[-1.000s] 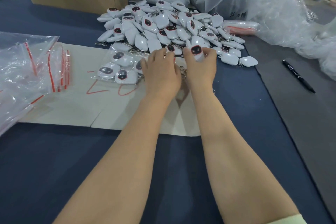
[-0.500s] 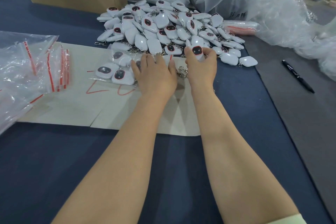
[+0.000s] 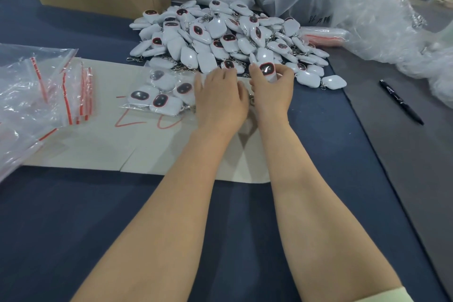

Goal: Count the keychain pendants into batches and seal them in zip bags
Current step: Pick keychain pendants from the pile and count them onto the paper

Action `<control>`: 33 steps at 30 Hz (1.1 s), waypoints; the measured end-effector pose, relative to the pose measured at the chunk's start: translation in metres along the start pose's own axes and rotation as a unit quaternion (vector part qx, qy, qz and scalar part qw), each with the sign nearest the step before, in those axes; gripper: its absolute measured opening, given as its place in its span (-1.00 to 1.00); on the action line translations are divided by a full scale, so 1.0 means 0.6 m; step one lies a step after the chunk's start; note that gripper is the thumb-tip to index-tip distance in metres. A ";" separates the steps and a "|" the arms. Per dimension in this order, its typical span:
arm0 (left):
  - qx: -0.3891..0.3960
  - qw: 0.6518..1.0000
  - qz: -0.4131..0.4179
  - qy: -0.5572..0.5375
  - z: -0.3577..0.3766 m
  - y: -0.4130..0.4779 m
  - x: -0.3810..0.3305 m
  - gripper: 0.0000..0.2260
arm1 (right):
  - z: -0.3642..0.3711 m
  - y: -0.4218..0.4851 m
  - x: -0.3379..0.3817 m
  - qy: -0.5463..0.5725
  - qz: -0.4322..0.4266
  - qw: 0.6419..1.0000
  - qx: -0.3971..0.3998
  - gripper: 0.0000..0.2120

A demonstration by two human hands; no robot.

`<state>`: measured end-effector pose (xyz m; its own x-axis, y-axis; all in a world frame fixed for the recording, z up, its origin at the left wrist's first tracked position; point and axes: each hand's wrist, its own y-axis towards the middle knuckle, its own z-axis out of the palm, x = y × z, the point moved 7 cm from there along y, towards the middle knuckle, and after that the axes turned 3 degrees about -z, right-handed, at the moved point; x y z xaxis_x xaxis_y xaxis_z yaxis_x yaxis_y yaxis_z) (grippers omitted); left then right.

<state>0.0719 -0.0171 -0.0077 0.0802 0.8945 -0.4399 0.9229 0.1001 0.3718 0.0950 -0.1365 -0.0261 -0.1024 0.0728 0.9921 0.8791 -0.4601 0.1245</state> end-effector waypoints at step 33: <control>-0.008 0.973 0.048 -0.227 -0.014 -0.010 -0.030 -0.79 | -0.012 0.002 0.004 0.084 0.024 0.996 -0.010 -0.87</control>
<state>0.0615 -0.0302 0.0048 0.3269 0.6162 -0.7166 0.8972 0.0360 0.4402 0.0922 -0.1434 -0.0237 -0.1379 -0.0977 0.9856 0.8753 -0.4776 0.0751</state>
